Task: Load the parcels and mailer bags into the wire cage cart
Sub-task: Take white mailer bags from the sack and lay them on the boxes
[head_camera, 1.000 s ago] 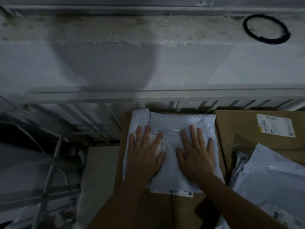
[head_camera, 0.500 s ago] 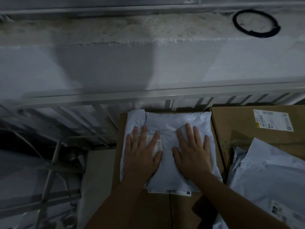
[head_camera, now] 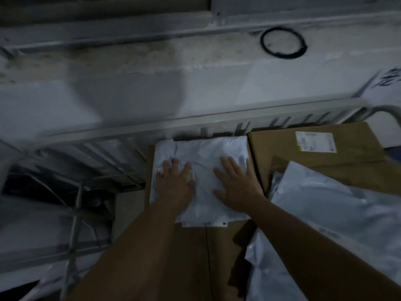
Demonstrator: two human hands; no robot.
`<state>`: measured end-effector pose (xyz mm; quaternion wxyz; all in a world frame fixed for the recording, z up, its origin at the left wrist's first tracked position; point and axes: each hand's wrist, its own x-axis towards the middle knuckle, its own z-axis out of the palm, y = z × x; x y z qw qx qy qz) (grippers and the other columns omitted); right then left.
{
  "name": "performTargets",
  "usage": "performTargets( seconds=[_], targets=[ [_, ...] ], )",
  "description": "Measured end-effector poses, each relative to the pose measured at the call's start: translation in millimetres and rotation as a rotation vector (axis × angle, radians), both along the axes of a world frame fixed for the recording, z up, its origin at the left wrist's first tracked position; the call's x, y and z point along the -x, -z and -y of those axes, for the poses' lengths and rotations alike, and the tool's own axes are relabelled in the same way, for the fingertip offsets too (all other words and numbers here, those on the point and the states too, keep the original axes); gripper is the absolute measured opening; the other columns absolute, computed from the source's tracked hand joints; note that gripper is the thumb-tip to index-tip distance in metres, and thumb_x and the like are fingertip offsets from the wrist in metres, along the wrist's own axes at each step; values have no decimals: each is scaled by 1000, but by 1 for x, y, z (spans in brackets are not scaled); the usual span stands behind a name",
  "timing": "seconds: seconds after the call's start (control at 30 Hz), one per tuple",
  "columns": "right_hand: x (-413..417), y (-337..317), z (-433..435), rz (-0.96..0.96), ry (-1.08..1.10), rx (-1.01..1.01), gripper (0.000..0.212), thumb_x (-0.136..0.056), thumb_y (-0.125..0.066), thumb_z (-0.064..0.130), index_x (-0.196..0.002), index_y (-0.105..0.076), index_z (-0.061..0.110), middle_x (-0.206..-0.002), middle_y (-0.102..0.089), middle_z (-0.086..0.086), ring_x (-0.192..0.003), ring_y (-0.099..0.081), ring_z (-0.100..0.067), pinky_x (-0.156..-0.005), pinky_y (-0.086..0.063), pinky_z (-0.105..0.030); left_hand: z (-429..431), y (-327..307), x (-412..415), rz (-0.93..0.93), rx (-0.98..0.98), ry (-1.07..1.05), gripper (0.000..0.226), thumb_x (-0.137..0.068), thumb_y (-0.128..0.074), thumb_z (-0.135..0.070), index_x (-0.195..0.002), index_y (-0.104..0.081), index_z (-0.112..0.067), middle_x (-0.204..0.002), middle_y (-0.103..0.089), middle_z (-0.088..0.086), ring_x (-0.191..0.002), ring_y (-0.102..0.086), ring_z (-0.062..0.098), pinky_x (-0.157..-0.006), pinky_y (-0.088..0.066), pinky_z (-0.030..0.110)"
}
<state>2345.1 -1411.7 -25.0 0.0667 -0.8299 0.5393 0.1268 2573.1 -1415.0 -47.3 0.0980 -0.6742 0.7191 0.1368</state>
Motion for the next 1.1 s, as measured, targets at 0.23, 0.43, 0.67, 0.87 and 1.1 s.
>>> performTargets(
  seconds=[0.23,0.43,0.67,0.87,1.1],
  targets=[
    [67,-59,-59,-139,14,45,82,-87,-33,73,-156,-29,30,-168,-6,-8,-154,-6,-31,-113,4,-69,-27,-79,-3,-4,-13,-17,73,-98,-22,-61,-157,-24,-19,-165,-11,15,-151,-11,41,-117,-25,60],
    [134,-95,-118,-170,95,90,81,-77,-60,67,-145,-50,25,-161,-30,-13,-149,-28,-33,-112,-13,-71,-76,-108,47,3,-36,80,76,-96,-22,-62,-159,-16,-20,-167,-7,12,-153,-5,36,-119,-12,61],
    [214,-132,-160,-231,173,81,87,-88,-44,73,-159,-9,36,-167,12,-8,-154,9,-28,-114,2,-67,-129,-117,136,-80,-224,139,76,-102,-31,-56,-160,2,-20,-167,12,5,-153,3,32,-120,-13,55],
    [221,-128,-184,-99,203,-64,107,-77,-35,89,-159,1,31,-164,24,-8,-151,21,-27,-117,6,-66,-155,-97,188,17,-261,573,118,-81,-61,-73,-157,12,-18,-166,9,15,-151,-5,40,-117,-23,59],
    [211,-106,-224,-92,-106,-239,129,-65,-44,95,-160,5,21,-164,22,-11,-151,20,-31,-110,12,-72,-198,-95,246,79,-172,397,76,-102,-48,-24,-159,1,-9,-165,4,20,-148,-11,47,-112,-28,62]
  ],
)
